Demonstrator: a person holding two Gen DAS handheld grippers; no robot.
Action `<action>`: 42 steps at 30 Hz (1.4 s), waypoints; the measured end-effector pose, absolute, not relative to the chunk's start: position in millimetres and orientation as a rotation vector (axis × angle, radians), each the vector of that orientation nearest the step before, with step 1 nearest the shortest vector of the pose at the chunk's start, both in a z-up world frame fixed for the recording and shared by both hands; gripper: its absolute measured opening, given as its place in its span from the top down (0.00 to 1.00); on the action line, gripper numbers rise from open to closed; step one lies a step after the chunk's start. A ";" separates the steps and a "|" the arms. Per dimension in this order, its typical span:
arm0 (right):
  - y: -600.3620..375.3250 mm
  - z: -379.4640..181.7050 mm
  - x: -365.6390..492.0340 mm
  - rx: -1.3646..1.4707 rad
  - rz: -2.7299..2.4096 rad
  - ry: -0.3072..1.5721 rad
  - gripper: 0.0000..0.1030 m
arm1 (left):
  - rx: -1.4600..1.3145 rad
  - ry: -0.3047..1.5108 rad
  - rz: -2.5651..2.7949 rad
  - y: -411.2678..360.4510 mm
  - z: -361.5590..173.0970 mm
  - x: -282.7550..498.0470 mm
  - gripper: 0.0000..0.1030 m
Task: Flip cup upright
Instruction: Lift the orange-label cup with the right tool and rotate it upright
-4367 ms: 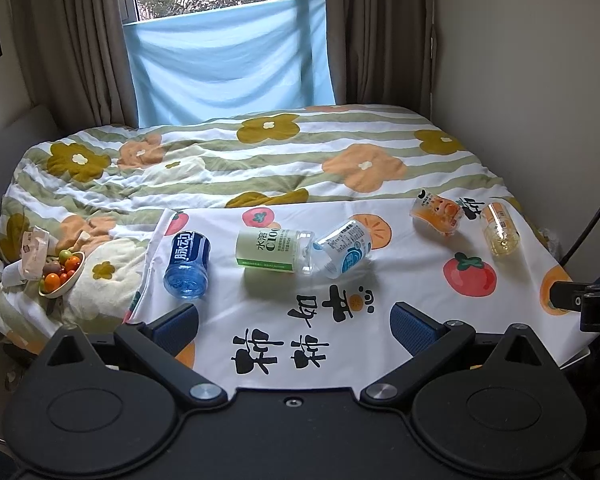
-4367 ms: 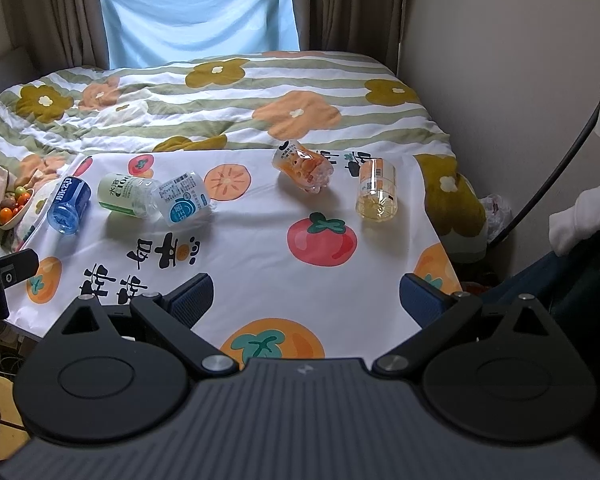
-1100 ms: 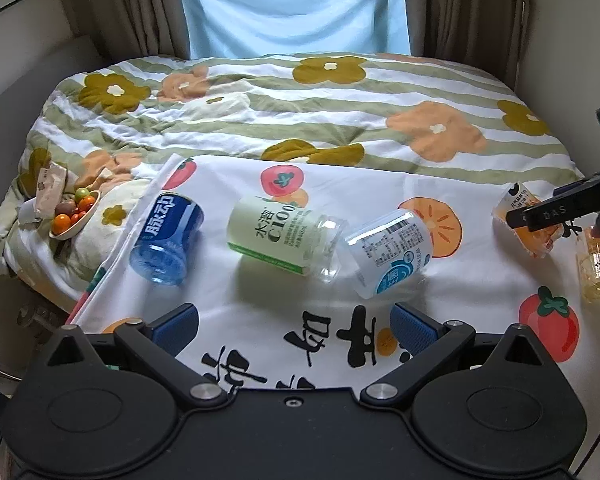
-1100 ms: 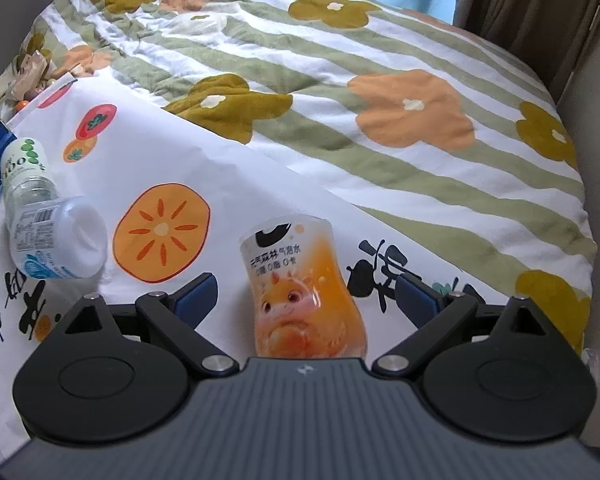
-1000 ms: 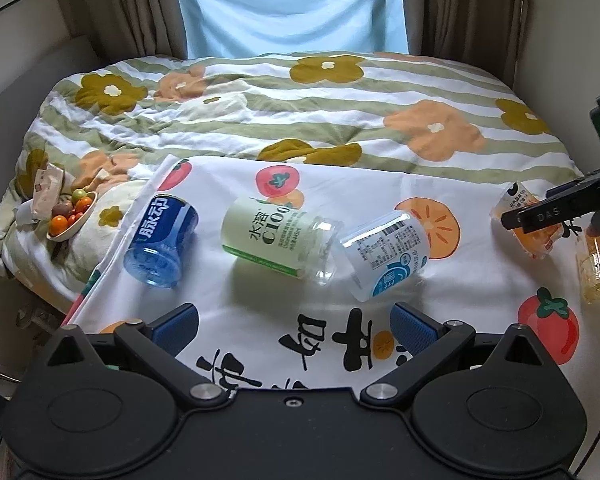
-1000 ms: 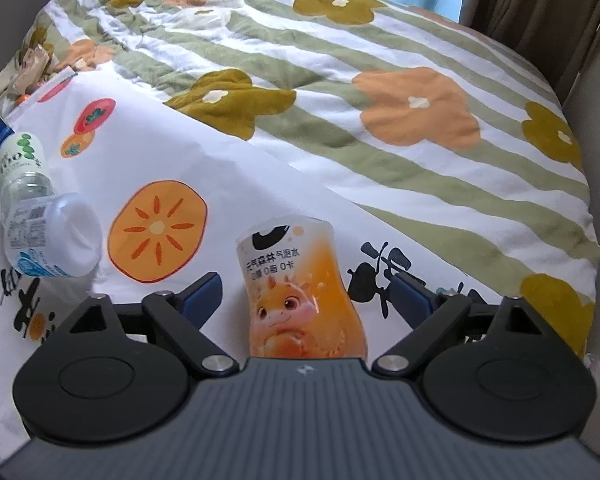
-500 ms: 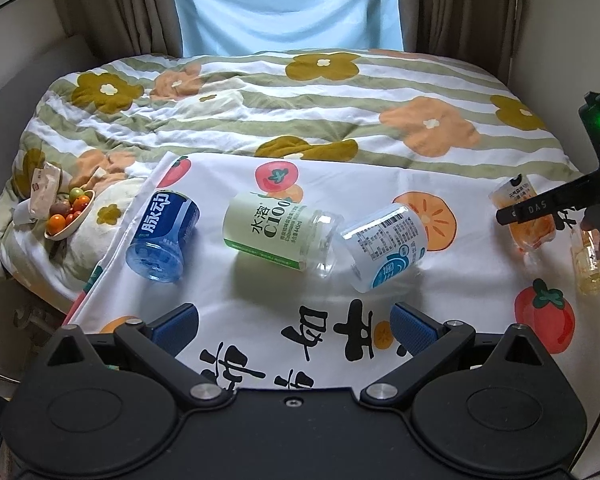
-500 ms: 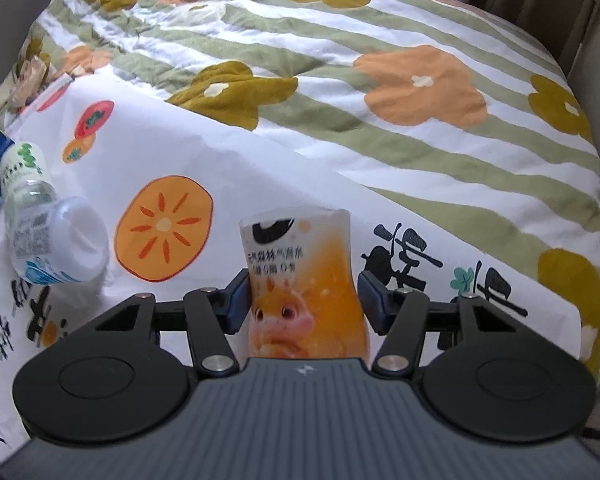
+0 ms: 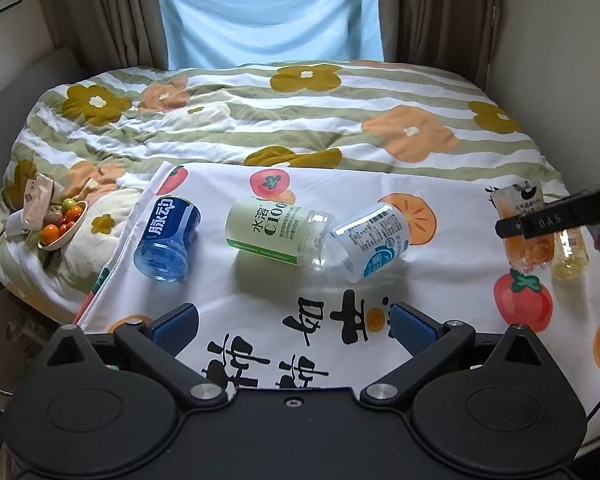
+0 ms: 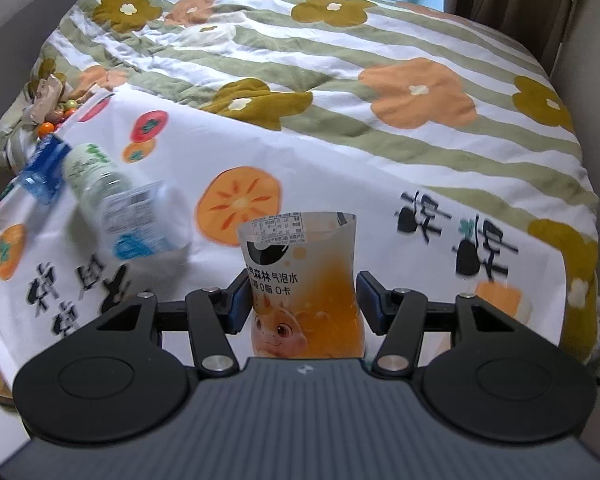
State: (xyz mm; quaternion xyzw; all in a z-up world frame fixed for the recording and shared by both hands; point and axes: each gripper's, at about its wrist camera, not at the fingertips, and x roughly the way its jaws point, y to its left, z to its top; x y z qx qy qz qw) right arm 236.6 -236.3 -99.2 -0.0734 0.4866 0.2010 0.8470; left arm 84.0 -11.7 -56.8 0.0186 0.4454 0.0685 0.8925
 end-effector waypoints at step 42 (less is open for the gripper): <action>-166.4 -155.2 128.2 0.071 0.088 1.161 0.31 | 0.032 0.970 0.016 22.6 -70.4 37.2 0.00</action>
